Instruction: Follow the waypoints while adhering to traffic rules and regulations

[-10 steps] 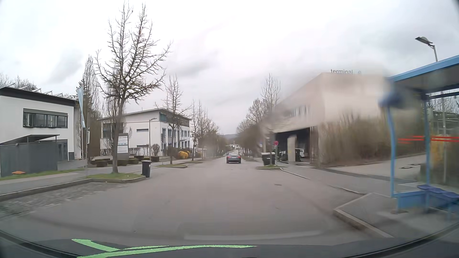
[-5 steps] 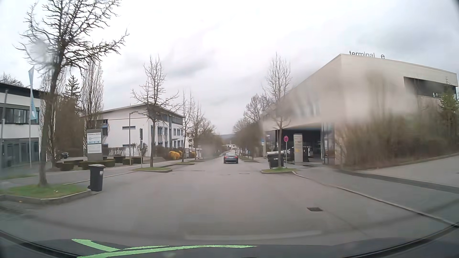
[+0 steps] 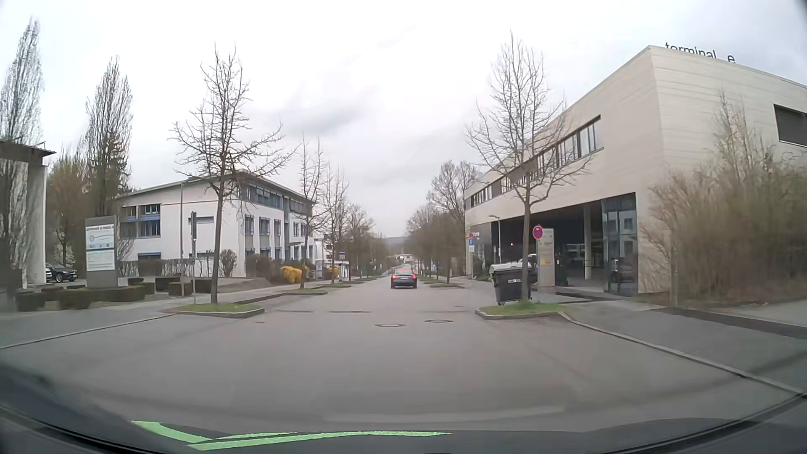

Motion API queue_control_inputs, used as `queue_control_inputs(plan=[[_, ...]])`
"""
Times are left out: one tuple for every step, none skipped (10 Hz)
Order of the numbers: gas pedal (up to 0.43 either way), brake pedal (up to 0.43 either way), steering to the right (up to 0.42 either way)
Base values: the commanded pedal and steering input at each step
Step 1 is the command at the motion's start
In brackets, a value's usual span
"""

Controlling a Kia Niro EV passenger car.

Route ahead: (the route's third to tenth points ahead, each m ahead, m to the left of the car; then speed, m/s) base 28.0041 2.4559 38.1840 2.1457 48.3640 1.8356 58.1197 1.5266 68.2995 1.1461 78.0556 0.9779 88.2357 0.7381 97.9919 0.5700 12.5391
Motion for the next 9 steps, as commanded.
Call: queue_control_inputs(plan=[[0.0, 0.0, 0.004], [0.0, 0.0, 0.004], [0.0, 0.0, 0.004], [0.0, 0.0, 0.004], [0.0, 0.0, 0.004], [0.0, 0.0, 0.003], [0.0, 0.0, 0.003], [0.0, 0.0, 0.003], [0.0, 0.0, 0.003]])
